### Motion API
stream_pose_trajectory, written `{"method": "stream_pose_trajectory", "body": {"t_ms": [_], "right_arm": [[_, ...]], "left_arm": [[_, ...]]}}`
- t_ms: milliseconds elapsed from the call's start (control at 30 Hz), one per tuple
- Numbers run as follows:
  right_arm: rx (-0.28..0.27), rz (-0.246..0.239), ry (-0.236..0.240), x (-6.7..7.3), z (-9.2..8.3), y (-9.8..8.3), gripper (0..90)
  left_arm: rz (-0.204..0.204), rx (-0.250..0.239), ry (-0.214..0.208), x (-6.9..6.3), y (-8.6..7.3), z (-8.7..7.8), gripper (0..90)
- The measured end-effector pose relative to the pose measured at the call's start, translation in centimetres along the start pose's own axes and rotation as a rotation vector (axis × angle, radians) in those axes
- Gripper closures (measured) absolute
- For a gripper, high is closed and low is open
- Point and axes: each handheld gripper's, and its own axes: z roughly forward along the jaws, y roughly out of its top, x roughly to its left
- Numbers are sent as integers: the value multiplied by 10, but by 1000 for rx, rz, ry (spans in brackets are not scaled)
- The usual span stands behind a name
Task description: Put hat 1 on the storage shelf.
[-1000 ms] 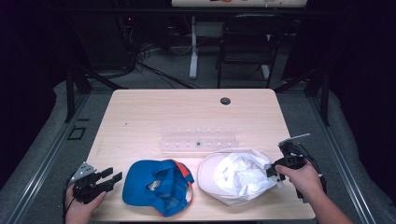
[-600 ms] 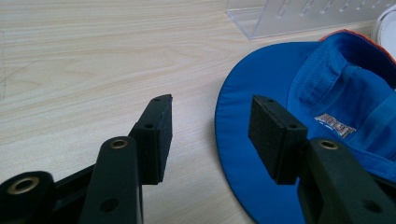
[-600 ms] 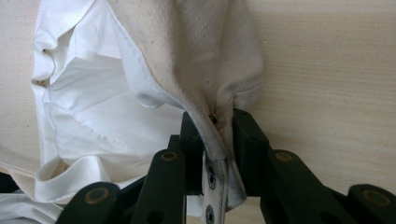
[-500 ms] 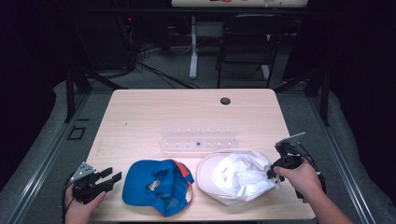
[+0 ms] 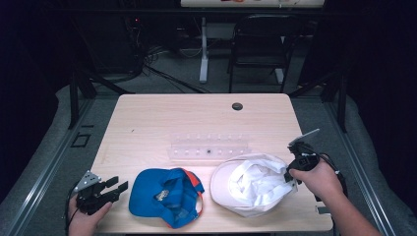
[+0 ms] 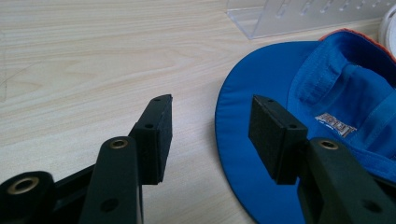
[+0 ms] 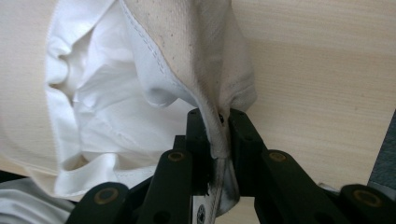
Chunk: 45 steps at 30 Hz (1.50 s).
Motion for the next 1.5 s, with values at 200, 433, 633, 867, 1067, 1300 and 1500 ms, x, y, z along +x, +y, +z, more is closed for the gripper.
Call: {"method": "stream_pose_trajectory", "body": {"t_ms": [200,433,633,867,1067,1300,1500], "right_arm": [[-12,5,31,-1,-22,4,802],[2,-13,63,5,-43,4,802],[22,-6,140,12,-56,4,801],[37,18,274,15,-69,9,802],[59,14,383,15,-73,11,802],[44,68,531,17,-78,12,804],[33,67,633,19,-82,13,807]], "left_arm": [[2,3,-1,-1,0,0,496],[4,-5,-4,-1,0,0,497],[3,-8,1,0,0,0,497],[-3,-12,2,1,0,0,496],[-9,-15,0,1,0,-1,495],[-17,-15,-18,1,0,-1,502],[-25,-9,-24,2,0,-1,502]]}}
